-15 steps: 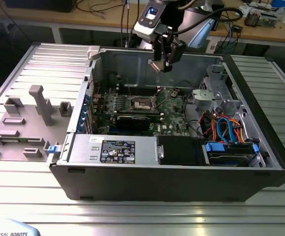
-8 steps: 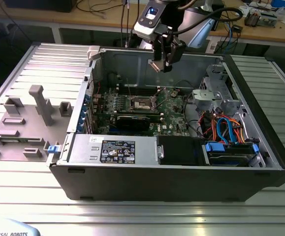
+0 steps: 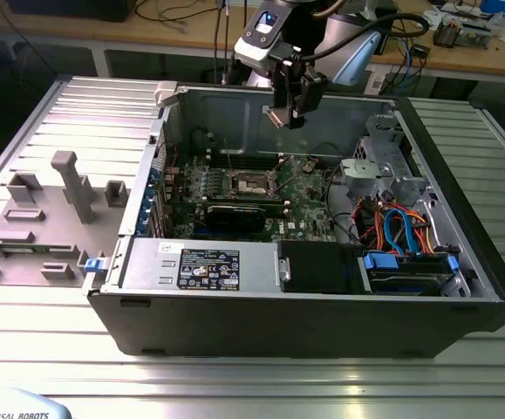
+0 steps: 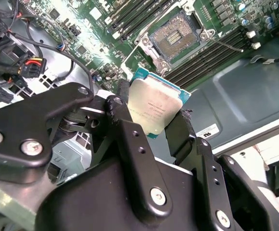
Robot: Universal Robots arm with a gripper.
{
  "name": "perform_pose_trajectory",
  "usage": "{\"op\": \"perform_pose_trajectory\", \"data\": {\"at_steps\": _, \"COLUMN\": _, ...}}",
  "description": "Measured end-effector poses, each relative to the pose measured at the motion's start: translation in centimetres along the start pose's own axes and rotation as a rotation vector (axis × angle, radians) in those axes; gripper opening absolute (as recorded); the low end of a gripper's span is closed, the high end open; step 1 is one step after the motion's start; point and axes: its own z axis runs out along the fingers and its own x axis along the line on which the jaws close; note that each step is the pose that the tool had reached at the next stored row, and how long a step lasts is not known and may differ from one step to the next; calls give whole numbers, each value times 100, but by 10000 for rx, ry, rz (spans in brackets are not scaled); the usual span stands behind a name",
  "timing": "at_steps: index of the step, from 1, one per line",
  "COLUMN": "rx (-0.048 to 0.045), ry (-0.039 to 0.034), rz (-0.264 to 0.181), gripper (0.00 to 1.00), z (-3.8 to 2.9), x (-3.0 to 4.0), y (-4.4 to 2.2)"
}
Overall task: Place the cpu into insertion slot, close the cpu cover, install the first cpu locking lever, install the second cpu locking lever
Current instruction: 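Place the cpu into insertion slot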
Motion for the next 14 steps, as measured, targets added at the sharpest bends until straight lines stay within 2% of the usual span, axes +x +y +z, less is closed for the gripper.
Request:
{"op": "perform_pose_trajectory", "data": {"at_steps": 7, "rx": -7, "ry": -60, "rz": 599, "gripper": 54, "z": 2, "x": 0, "y": 0}}
{"op": "perform_pose_trajectory", "data": {"at_steps": 11, "rx": -15, "ry": -115, "rz": 1172, "gripper": 54, "z": 3, "x": 0, "y": 0}}
{"op": "perform_pose_trajectory", "data": {"at_steps": 14, "rx": -17, "ry": -123, "rz": 1257, "gripper": 54, "z": 3, "x": 0, "y": 0}}
